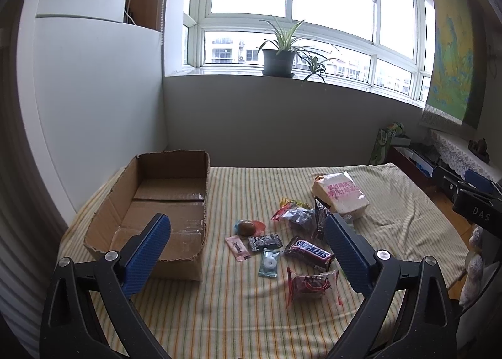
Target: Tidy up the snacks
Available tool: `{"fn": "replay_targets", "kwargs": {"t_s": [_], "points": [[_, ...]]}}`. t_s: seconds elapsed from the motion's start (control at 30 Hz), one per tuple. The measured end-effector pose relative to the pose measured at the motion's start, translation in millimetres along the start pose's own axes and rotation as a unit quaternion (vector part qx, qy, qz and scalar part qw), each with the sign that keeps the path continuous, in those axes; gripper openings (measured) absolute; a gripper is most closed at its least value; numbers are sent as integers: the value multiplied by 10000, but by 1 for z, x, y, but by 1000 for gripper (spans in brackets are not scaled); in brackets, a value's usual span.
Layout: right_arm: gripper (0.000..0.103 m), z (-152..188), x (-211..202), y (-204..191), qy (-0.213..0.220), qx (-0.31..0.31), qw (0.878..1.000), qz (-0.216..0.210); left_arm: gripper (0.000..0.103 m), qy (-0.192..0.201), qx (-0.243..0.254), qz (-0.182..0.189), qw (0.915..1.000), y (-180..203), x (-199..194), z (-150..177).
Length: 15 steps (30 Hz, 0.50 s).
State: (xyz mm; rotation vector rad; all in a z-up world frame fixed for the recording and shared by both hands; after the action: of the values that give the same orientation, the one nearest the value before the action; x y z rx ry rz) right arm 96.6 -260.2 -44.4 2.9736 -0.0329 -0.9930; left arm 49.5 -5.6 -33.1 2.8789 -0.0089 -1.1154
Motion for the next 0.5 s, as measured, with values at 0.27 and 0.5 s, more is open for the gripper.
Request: {"fn": "replay_targets", "kwargs": {"t_s": [0.27,0.5], "points": [[103,1,10,-3,-112,-50,9999,-35,97,-91,15,-8,10000,-2,6,4],[103,2,17,-9,-217,-128,9997,-71,95,-188,48,1,9998,-1,13,5]]}}
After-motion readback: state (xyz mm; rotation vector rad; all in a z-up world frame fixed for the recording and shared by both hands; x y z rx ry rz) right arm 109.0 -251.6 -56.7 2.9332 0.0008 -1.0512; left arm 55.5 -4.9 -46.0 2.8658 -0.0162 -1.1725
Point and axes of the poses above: each gripper's, at about its wrist camera, not at the fingertips, and x roughly the way its jaws point, y to its right, z to its underside, the point moved 5 cm from there along x, roughly the way its jaws point, and after that the axes turned 14 degrees about -y, right-handed, at the moved point
